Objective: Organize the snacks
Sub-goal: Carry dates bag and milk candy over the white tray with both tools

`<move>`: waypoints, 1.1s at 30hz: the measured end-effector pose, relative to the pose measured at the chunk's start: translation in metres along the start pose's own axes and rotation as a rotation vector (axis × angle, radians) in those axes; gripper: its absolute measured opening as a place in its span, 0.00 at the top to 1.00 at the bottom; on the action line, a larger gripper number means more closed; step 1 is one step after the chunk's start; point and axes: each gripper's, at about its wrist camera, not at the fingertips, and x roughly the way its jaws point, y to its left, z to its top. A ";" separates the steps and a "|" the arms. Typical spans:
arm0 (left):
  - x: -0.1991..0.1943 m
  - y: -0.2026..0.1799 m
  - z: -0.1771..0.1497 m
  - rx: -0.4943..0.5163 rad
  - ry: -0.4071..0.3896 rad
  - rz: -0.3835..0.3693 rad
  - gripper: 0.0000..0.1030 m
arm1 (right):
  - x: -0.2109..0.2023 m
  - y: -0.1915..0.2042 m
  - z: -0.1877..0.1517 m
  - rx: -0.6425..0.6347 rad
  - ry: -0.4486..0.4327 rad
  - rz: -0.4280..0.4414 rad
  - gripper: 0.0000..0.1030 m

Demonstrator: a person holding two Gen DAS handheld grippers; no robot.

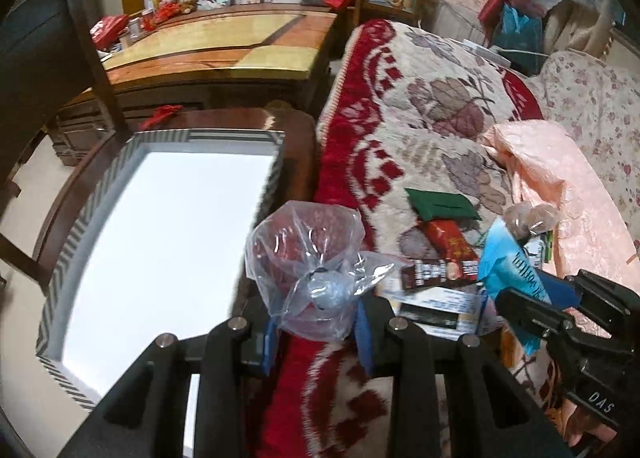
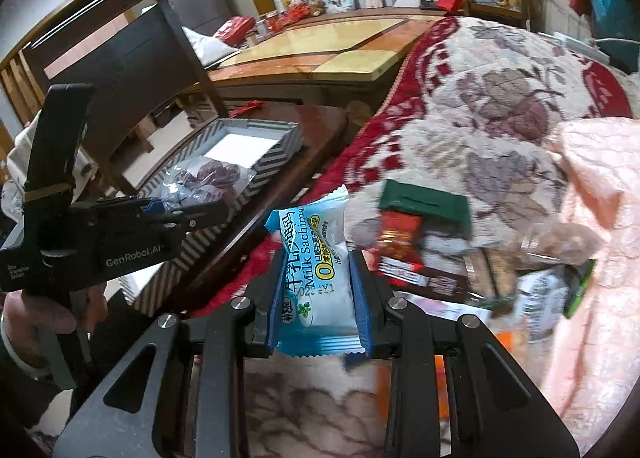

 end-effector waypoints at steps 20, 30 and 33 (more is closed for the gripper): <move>0.018 0.106 0.000 -0.164 0.045 0.128 0.67 | 0.085 0.088 0.066 -0.128 0.052 0.135 0.72; 0.042 0.130 -0.016 -0.222 0.112 0.143 0.67 | 0.155 0.126 0.093 -0.149 0.122 0.165 0.72; 0.049 0.131 -0.022 -0.235 0.129 0.140 0.67 | 0.175 0.129 0.088 -0.132 0.155 0.164 0.72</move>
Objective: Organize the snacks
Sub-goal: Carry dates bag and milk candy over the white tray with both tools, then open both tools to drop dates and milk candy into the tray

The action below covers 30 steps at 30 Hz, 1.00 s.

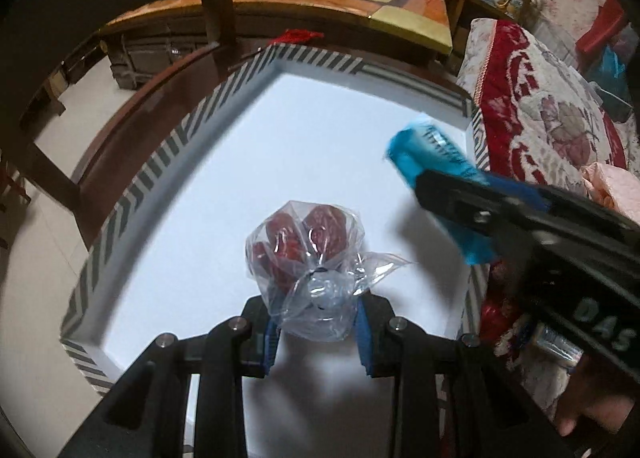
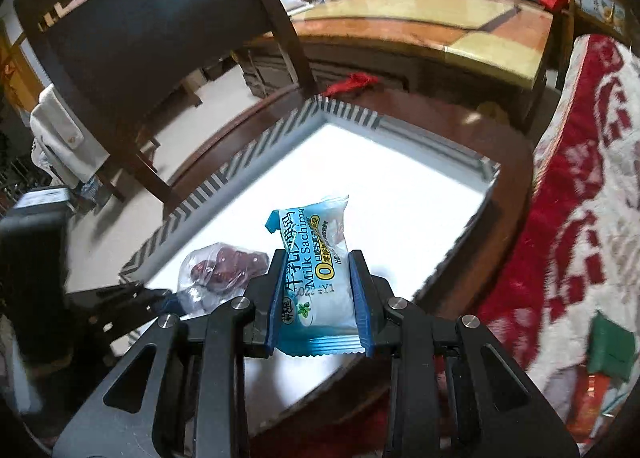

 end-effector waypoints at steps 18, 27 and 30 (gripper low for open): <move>-0.005 -0.021 -0.034 0.013 0.019 -0.008 0.57 | -0.018 -0.006 -0.050 0.007 0.037 0.000 0.69; -0.021 -0.023 -0.033 0.003 -0.029 -0.008 0.26 | -0.052 -0.003 -0.048 0.009 -0.028 0.002 0.54; -0.028 -0.028 -0.034 0.008 -0.043 -0.004 0.26 | -0.078 -0.007 -0.059 0.023 -0.071 0.006 0.54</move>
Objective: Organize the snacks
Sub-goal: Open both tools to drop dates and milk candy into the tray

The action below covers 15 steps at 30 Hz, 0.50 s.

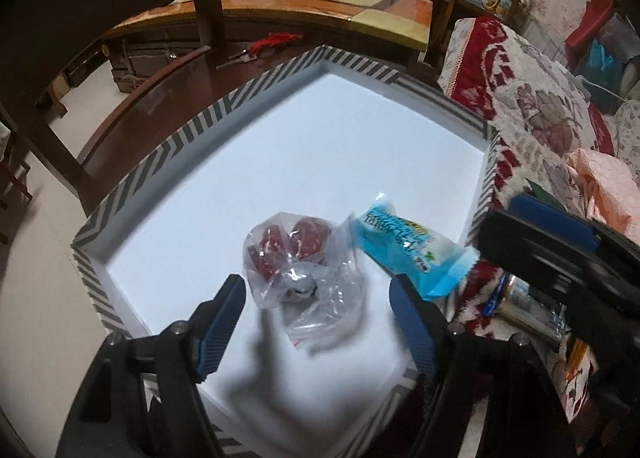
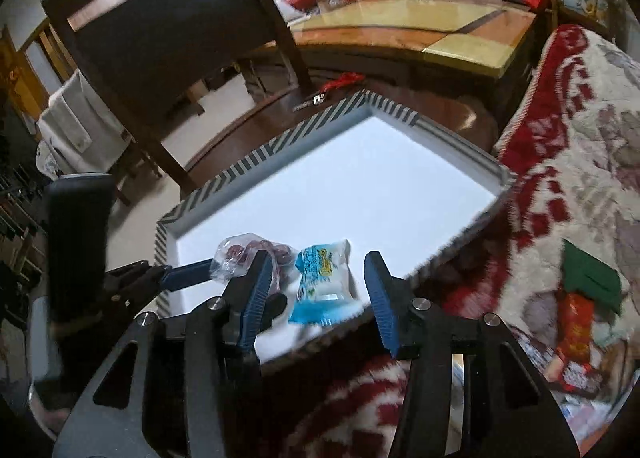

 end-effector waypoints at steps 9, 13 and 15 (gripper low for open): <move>-0.025 -0.027 -0.003 0.031 -0.043 -0.032 0.22 | -0.061 -0.030 -0.042 0.062 -0.031 -0.050 0.54; -0.031 -0.043 -0.005 0.066 -0.051 -0.039 0.21 | -0.080 -0.047 -0.063 0.092 -0.035 -0.090 0.54; -0.035 -0.050 -0.007 0.079 -0.052 -0.054 0.21 | -0.088 -0.056 -0.072 0.114 -0.042 -0.106 0.54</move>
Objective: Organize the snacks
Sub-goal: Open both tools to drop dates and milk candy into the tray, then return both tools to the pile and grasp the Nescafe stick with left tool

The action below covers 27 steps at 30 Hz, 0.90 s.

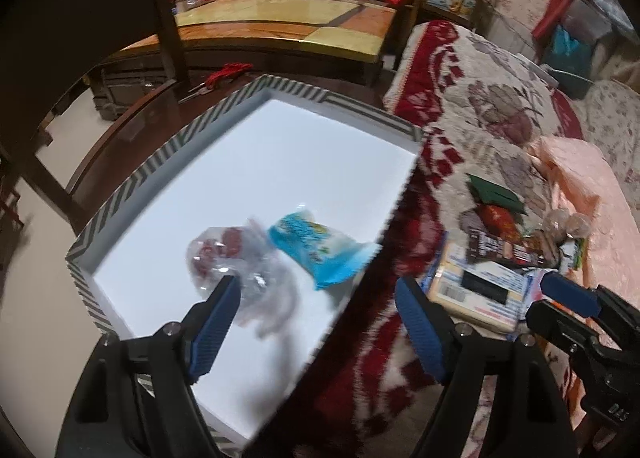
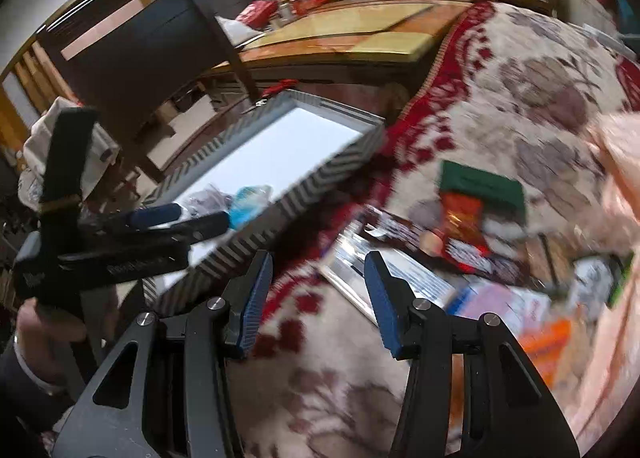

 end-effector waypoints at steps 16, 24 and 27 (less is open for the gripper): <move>0.010 -0.072 -0.002 0.134 0.041 -0.106 0.19 | -0.034 -0.075 -0.044 0.162 -0.015 -0.093 0.54; 0.028 -0.096 0.015 0.182 0.050 -0.144 0.19 | -0.036 -0.092 -0.051 0.197 -0.007 -0.101 0.54; 0.037 -0.104 0.028 0.198 0.054 -0.164 0.19 | -0.036 -0.095 -0.053 0.208 -0.004 -0.100 0.54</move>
